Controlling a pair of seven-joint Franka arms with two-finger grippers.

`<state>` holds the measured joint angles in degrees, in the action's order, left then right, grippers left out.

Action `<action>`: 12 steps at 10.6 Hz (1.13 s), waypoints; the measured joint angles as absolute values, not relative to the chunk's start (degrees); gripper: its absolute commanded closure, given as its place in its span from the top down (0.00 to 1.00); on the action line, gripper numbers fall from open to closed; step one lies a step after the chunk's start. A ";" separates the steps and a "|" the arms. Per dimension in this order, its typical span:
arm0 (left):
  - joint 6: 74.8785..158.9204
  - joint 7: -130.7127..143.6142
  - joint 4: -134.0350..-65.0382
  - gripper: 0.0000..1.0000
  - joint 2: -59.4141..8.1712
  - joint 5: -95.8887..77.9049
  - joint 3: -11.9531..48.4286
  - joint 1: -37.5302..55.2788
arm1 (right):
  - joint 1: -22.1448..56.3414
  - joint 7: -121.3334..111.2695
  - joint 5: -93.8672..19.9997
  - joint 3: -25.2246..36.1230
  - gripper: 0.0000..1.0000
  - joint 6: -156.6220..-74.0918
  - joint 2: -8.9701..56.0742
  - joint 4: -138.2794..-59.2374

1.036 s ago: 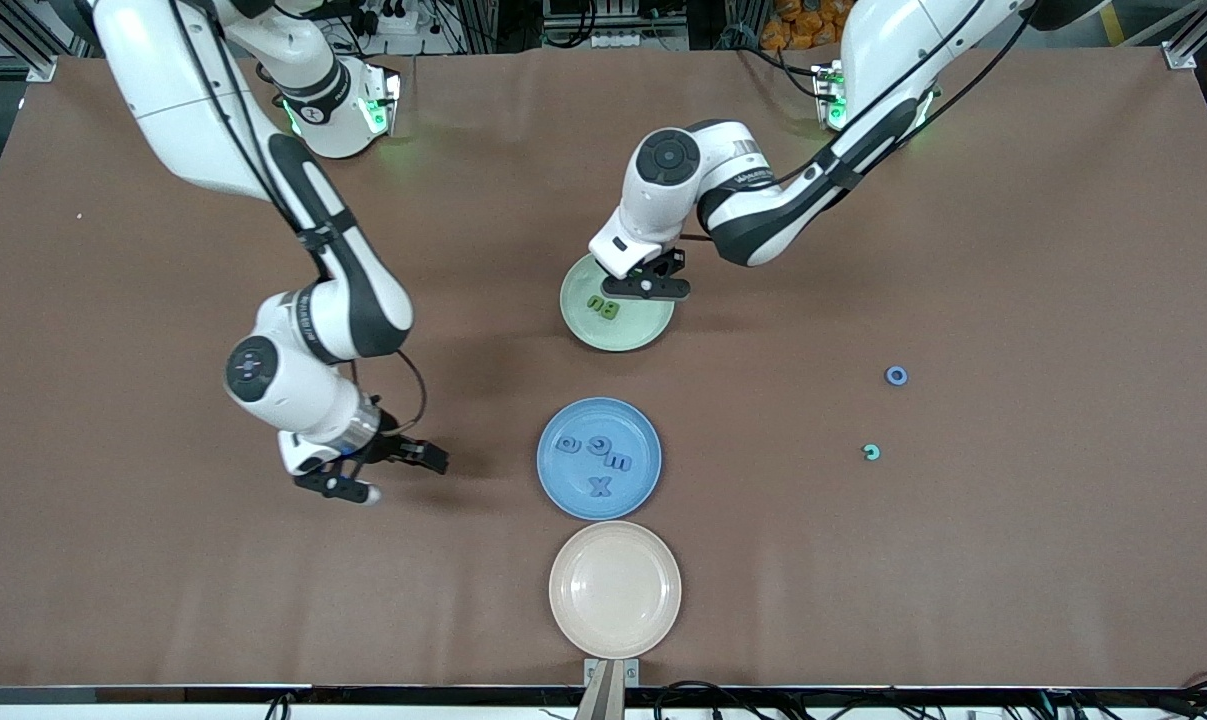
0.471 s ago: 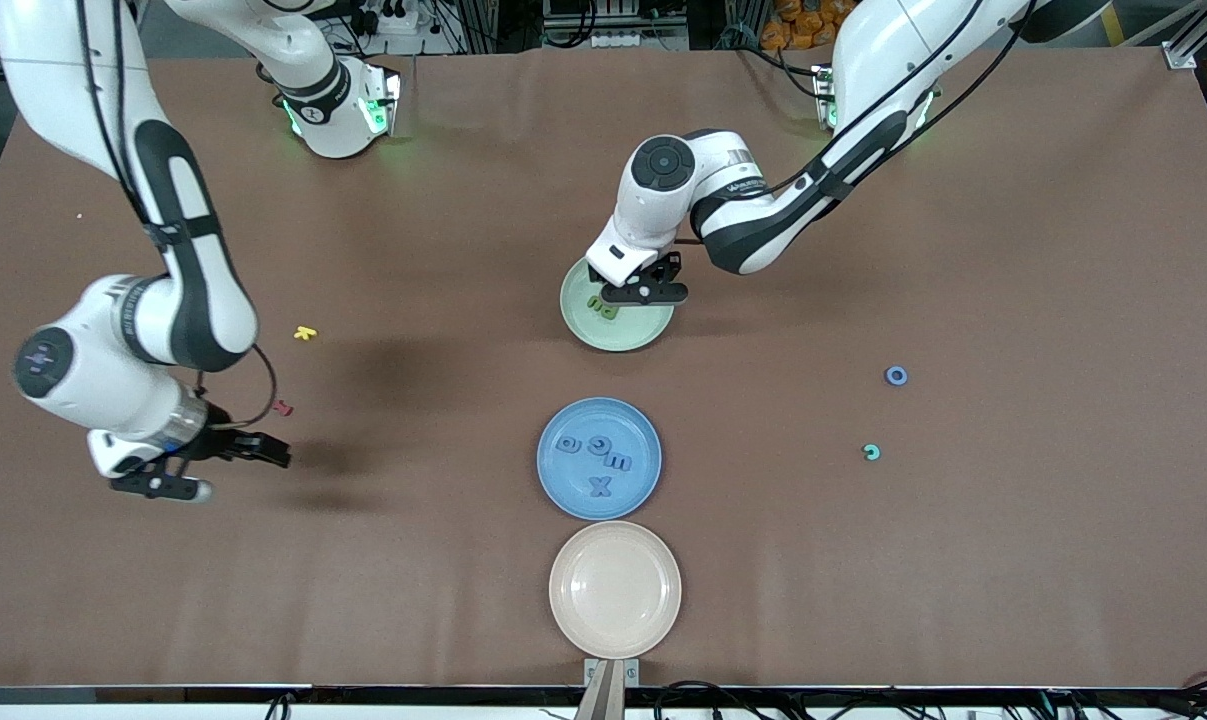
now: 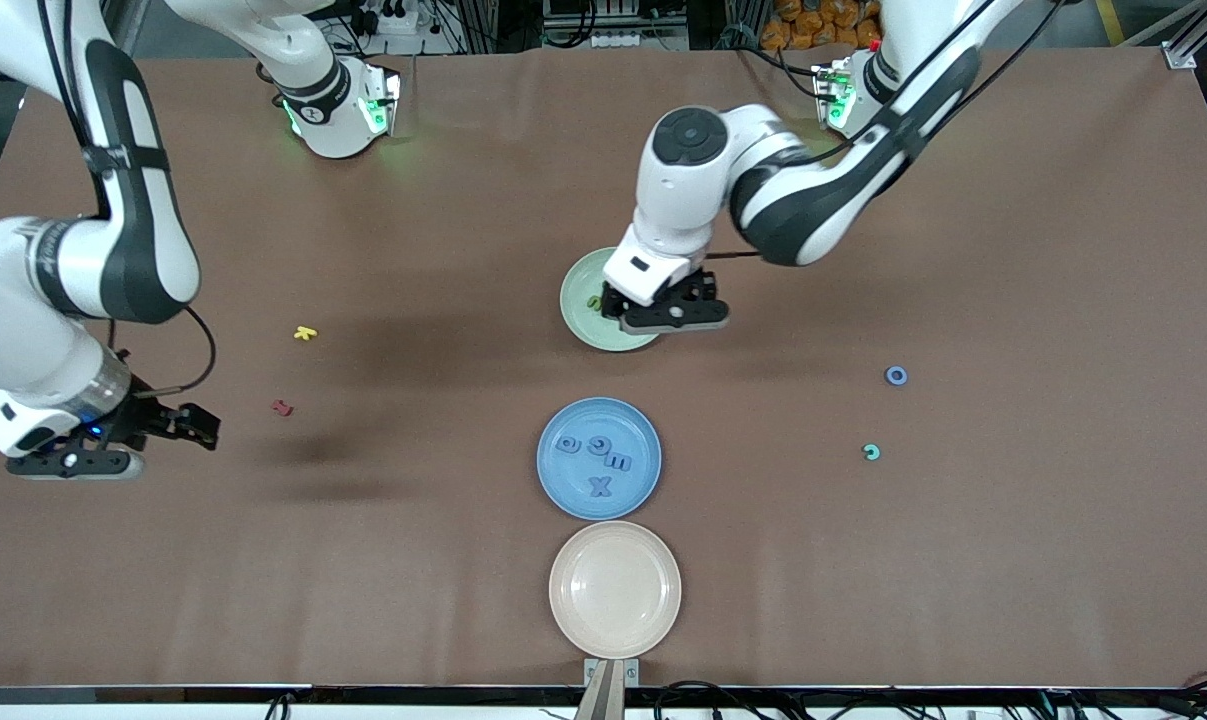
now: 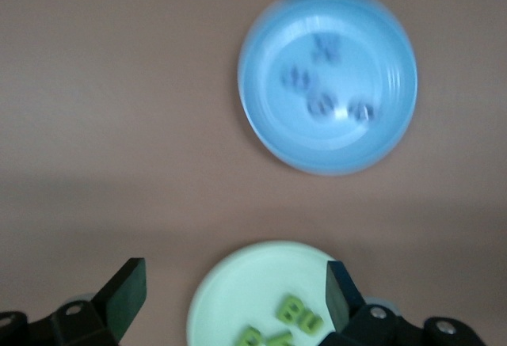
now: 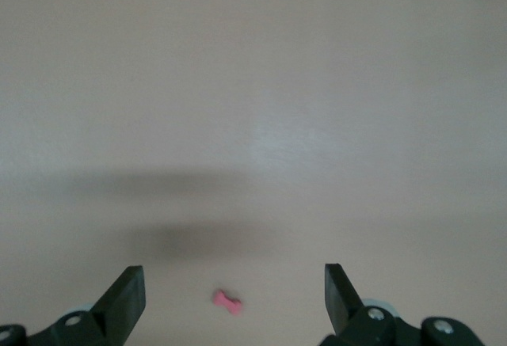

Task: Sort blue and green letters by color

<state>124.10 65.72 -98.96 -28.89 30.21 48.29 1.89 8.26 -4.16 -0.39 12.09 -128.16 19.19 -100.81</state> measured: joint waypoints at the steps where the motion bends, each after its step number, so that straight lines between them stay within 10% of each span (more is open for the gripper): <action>1: 120.39 61.86 -95.97 1.00 -26.66 29.18 48.67 -0.10 | 8.27 -4.17 1.50 12.25 1.00 -123.03 17.35 -98.64; 7: 103.23 41.33 -85.98 1.00 -16.30 13.90 47.43 -13.89 | 9.00 -4.00 2.29 12.27 1.00 -100.52 11.05 -82.77; 12: 96.14 19.75 -85.66 1.00 -5.56 6.35 20.65 -1.04 | 9.14 -0.51 1.57 12.28 1.00 -89.00 3.76 -82.09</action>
<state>96.14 19.75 -85.66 -5.56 6.35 20.65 -1.04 9.14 -0.51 1.57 12.28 -89.00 3.76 -82.09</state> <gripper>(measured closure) 0.000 0.000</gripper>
